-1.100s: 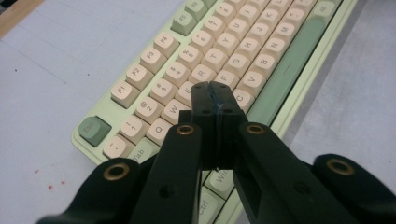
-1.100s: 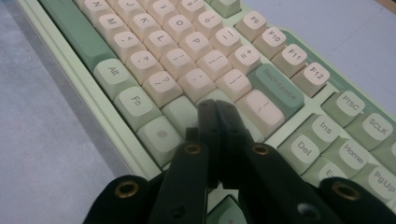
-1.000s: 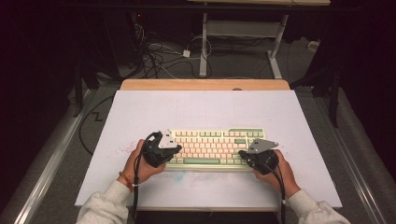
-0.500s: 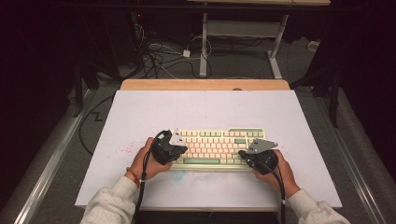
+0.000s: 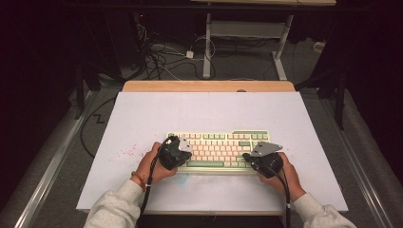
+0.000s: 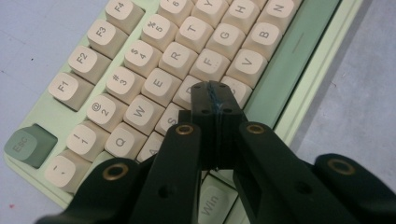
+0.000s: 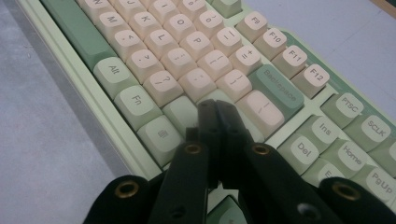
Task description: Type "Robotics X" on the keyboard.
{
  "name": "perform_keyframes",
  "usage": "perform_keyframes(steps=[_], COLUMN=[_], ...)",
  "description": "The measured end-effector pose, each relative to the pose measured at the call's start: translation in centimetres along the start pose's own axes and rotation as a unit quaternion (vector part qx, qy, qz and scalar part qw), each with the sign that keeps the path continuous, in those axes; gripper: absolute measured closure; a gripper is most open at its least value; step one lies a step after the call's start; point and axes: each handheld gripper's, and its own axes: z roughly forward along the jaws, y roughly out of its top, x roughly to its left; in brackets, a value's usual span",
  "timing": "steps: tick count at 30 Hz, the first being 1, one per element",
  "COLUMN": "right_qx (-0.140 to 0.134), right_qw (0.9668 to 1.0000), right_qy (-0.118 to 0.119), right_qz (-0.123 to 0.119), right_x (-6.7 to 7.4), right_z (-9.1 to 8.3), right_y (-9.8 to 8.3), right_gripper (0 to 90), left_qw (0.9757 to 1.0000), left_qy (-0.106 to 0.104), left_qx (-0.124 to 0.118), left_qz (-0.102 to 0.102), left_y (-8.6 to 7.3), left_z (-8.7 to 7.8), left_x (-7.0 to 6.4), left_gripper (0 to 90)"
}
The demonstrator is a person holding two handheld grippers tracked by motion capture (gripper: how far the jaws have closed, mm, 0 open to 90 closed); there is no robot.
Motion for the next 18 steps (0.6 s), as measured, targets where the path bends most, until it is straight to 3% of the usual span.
perform_keyframes(steps=[3,5,10,14,18], right_qx=[-0.002,-0.013,-0.037,-0.052,-0.061], right_qw=[1.0,0.9999,0.9993,0.9986,0.998], right_qy=[-0.004,-0.004,-0.008,-0.013,-0.015], right_qz=[-0.006,-0.005,-0.002,0.003,0.006], right_x=[0.0,0.1,-0.2,-0.4,-0.5], right_z=[-0.1,-0.4,-1.5,-2.4,-2.9], right_y=[0.0,0.1,0.4,0.7,0.8], right_gripper=[90.0,90.0,90.0,90.0,90.0], left_qw=[0.9997,0.999,0.9976,0.9962,0.9933], left_qy=[0.008,0.021,0.029,0.037,0.057], left_qx=[-0.024,-0.039,-0.062,-0.078,-0.1], left_qz=[-0.005,-0.006,-0.008,-0.008,-0.008], left_y=[-0.1,-0.2,-0.8,-1.4,-1.7], left_z=[-0.8,-1.3,-2.1,-2.4,-2.8], left_x=[0.0,0.0,0.0,0.0,-0.2], left_gripper=[85.6,85.8,82.7,75.5,63.1])
